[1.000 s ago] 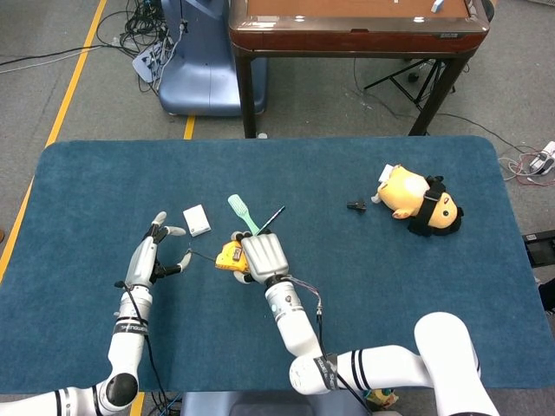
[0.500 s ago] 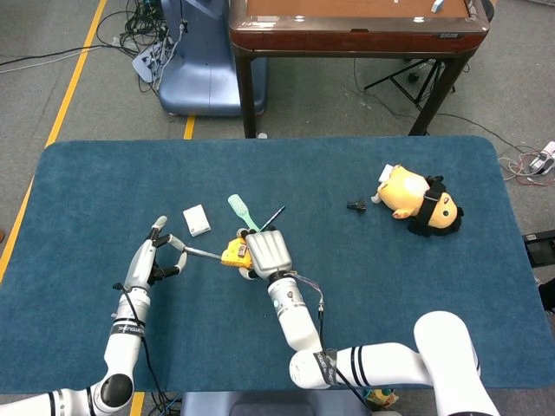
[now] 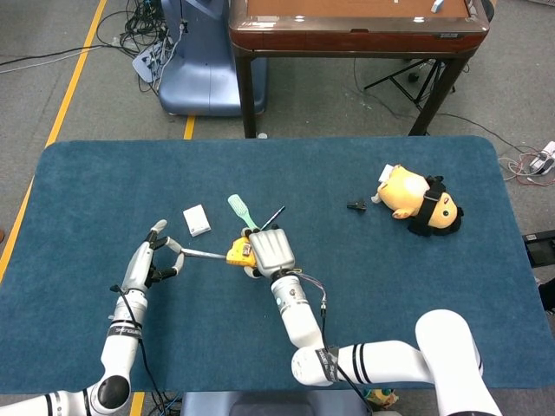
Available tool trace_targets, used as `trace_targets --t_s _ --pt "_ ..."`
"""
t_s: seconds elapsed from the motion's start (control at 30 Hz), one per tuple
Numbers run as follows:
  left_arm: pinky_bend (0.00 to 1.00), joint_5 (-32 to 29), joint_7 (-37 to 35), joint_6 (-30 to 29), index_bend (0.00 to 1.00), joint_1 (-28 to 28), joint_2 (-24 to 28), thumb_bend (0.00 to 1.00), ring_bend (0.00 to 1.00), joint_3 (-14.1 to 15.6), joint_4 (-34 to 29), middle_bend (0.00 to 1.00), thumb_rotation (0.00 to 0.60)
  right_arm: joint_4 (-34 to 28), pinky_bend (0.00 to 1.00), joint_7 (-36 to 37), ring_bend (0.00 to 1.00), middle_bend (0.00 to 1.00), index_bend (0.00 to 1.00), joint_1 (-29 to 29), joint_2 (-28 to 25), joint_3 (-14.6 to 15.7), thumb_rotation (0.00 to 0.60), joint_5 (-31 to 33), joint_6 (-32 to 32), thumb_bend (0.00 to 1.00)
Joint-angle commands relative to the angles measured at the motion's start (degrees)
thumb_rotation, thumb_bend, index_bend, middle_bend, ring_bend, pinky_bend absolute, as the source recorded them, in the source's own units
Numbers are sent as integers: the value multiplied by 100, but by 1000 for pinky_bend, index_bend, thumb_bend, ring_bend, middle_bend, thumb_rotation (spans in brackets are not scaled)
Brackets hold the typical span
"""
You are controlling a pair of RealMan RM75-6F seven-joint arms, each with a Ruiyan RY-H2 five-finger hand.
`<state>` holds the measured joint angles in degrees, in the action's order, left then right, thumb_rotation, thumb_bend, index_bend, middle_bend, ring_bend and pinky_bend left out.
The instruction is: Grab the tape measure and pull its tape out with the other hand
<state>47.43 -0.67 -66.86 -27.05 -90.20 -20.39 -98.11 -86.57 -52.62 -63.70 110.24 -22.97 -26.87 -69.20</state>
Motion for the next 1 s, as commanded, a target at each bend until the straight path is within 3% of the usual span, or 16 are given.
trace_targets --t_s 0.03,0.3,1.0 --pt "0 41 -51 -25 567 30 17 432 0 2 0 60 600 -37 248 31 612 695 730 40 -56 31 600 -13 20 838" --pt "0 253 -476 12 553 139 98 432 0 -58 148 65 600 -376 248 268 614 696 730 356 -479 248 600 -95 112 838" --pt "0 573 -1330 279 533 499 847 431 0 -104 458 65 600 -1900 248 1185 625 703 738 1713 -2260 1433 600 -1194 -210 839"
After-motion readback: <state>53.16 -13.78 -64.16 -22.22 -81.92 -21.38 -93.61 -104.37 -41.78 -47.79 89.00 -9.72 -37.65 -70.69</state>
